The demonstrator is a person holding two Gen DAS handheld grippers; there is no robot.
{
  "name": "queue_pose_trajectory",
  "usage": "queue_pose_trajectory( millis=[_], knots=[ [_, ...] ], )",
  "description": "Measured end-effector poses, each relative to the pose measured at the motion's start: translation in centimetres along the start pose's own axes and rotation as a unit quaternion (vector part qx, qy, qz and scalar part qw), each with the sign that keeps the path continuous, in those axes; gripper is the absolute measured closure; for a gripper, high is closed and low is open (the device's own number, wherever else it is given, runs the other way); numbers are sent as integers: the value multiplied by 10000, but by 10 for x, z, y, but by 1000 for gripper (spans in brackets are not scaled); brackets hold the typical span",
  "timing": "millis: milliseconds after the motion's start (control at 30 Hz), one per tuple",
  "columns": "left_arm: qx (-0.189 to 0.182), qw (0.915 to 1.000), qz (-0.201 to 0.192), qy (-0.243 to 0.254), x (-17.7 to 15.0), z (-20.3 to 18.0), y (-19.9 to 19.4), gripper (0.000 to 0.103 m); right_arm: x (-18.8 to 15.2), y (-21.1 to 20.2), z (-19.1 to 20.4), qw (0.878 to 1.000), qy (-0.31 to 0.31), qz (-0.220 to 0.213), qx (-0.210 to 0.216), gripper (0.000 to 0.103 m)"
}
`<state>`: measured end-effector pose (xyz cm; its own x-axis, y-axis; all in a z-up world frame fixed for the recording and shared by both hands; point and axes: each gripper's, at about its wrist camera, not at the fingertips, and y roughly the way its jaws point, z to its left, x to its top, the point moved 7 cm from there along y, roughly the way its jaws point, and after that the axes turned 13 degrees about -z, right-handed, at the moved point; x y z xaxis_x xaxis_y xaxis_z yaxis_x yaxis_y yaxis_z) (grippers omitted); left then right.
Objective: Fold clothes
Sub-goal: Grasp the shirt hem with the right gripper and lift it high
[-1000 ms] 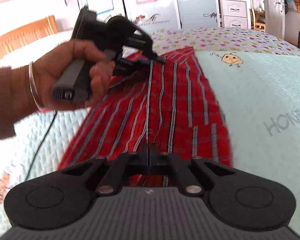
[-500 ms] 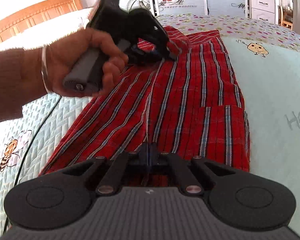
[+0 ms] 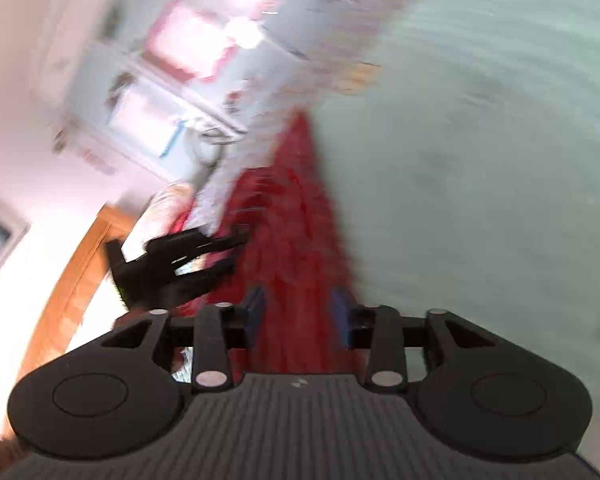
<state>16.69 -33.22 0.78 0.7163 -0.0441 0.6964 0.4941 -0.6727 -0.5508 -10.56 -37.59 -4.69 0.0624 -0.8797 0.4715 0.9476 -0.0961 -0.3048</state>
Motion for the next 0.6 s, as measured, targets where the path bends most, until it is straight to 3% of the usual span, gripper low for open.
queue_pose_trajectory(
  millis=[67,167,333,400,467,600],
  knots=[
    [32,9987,-284,425,-1,-14,-26,71,-5,-33,-31,9972,689,284,-31,60],
    [-330,9936,-542,938,2,-52,-45,70,-22,-86,-59,9881,1280,848,-77,59],
    [-964,9809,-247,1671,3,-111,-4,69,-78,-152,-57,9634,1502,2218,56,48],
    [-1074,9781,-15,1786,1,-122,25,69,-105,-171,-52,9543,1329,2676,-38,48],
    [-1011,9784,86,1802,1,-125,48,69,-121,-182,-51,9511,1141,2869,-94,48],
    [-751,9884,143,1312,7,-117,87,69,-134,-179,-48,9482,1102,2979,44,48]
  ],
)
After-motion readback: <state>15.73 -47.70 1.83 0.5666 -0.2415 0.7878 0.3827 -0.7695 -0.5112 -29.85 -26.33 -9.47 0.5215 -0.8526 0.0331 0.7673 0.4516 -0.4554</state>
